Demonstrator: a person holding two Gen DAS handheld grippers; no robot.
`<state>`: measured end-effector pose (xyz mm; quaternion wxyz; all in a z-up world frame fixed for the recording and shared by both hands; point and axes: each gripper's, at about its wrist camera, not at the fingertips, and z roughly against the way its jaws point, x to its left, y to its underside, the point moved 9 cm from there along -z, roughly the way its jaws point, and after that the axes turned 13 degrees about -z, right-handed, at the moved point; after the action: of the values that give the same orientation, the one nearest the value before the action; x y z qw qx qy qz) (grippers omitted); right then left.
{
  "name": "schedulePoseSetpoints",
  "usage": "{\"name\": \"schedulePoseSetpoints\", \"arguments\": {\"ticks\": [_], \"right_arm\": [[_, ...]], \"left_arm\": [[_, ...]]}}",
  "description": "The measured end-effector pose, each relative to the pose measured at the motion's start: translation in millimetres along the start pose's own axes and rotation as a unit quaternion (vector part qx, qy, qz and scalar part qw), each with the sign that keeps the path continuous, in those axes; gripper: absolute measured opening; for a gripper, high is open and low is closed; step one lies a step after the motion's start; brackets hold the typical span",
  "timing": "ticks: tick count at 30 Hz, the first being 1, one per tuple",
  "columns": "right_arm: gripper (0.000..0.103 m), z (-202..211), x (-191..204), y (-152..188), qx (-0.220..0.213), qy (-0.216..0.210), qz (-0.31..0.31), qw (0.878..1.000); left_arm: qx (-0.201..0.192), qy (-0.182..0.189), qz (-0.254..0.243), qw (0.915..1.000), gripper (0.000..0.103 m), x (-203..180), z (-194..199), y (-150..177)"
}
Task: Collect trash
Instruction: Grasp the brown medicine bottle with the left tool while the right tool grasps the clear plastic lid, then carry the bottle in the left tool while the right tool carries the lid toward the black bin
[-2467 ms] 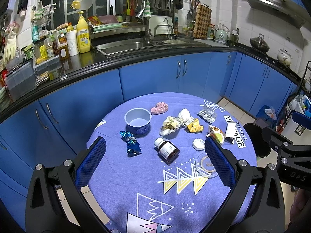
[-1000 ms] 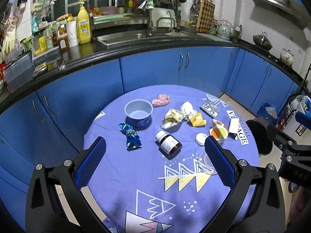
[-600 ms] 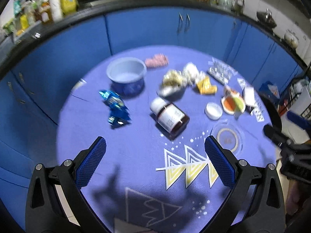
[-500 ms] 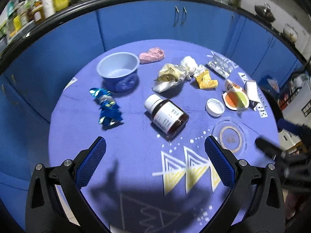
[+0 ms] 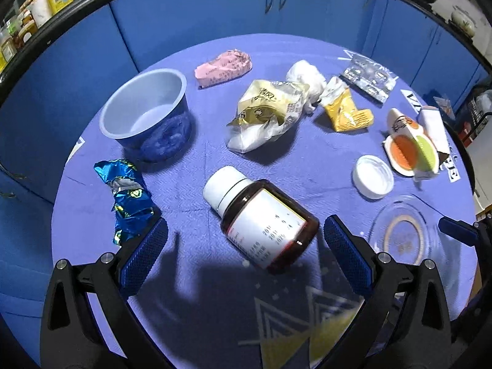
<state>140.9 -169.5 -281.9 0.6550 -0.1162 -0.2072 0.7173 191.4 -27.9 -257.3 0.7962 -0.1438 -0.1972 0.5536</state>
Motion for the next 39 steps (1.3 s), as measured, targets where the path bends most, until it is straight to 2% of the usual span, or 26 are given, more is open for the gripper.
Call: {"name": "schedulePoseSetpoints", "arguments": {"ticks": [4, 10, 13, 15, 18, 20, 30, 39], "right_arm": [[0.096, -4, -1, -7, 0.001, -0.014, -0.009, 1.0], [0.096, -9, -3, -21, -0.011, -0.01, -0.011, 1.0], [0.087, -9, -1, -26, -0.021, -0.013, -0.005, 1.0], [0.086, -7, -1, -27, -0.033, 0.006, 0.007, 0.999], [0.086, -6, 0, -29, -0.042, 0.018, 0.018, 0.999], [0.086, -4, -1, -29, -0.048, 0.023, 0.021, 0.998], [0.086, 11, -11, -30, -0.062, 0.022, 0.005, 0.998], [0.086, 37, -25, -38, -0.091, 0.025, -0.006, 0.995]], "left_arm": [[0.003, 0.004, -0.009, 0.9999, 0.1, 1, -7, -1], [0.009, 0.023, -0.013, 0.9996, 0.1, 3, -17, 0], [0.004, 0.034, -0.007, 0.9994, 0.099, 5, -18, 0], [-0.002, 0.044, -0.002, 0.999, 0.094, 6, -18, 1], [-0.008, 0.058, 0.003, 0.9983, 0.079, 4, -13, 2], [-0.01, 0.054, 0.004, 0.9985, 0.061, 5, -6, 4], [-0.016, 0.063, 0.02, 0.9977, 0.061, 8, 9, 13], [-0.036, 0.057, 0.007, 0.9977, 0.061, -5, 33, 5]]}}
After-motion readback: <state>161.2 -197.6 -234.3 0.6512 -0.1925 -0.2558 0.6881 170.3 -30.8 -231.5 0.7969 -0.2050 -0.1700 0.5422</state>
